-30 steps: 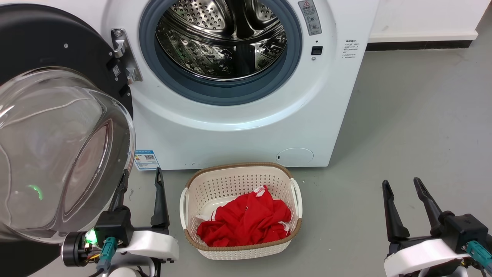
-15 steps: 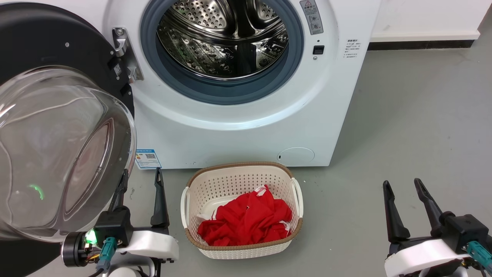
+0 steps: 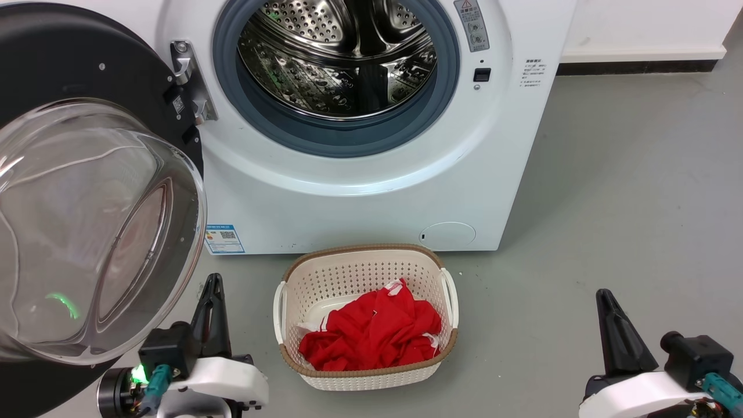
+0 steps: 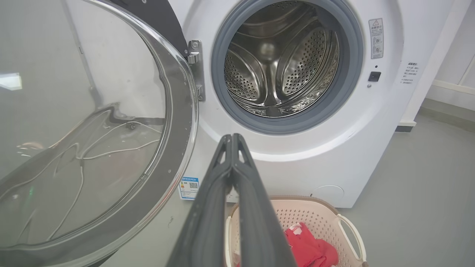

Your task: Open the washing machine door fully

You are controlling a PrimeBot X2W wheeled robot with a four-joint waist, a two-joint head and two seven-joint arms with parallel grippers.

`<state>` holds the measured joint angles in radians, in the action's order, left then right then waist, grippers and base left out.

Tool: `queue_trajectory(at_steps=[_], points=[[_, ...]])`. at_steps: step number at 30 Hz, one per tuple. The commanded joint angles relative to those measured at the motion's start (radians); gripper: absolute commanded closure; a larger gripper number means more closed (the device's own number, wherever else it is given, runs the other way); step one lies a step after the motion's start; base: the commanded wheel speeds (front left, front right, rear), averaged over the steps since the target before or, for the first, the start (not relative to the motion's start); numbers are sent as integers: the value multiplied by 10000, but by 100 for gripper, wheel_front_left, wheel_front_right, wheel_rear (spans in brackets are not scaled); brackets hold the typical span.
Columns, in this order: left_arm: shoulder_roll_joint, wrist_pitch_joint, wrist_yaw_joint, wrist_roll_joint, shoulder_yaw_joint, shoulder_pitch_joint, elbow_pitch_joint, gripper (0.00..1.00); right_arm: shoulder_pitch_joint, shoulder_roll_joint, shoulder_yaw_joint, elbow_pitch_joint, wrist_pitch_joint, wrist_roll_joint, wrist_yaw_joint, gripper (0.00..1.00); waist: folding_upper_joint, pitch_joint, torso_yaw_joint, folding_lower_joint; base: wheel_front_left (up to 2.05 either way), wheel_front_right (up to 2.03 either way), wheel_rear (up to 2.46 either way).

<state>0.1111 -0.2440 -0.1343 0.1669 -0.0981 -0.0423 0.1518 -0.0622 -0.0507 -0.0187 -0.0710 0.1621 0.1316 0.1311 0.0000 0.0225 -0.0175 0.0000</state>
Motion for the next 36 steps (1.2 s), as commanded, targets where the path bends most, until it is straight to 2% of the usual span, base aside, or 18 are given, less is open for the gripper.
queue_trajectory(at_steps=[1, 18, 36], points=[[-11, 78, 69, 361, 101, -201, -106, 100, 148, -13, 0, 136, -37, 401, 0, 100, 0, -2, 3, 0, 0, 0, 0], [-141, 847, 653, 3535, 541, -303, 88, 100, 546, -152, -61, -297, -533, 3799, -1, 100, 0, -29, 26, 0, 0, 0, 0], [-257, 1532, 1160, 6273, 939, -429, 286, 100, 843, -217, -157, -646, -989, 6662, -2, 100, 0, -57, 52, 0, 0, 0, 0]])
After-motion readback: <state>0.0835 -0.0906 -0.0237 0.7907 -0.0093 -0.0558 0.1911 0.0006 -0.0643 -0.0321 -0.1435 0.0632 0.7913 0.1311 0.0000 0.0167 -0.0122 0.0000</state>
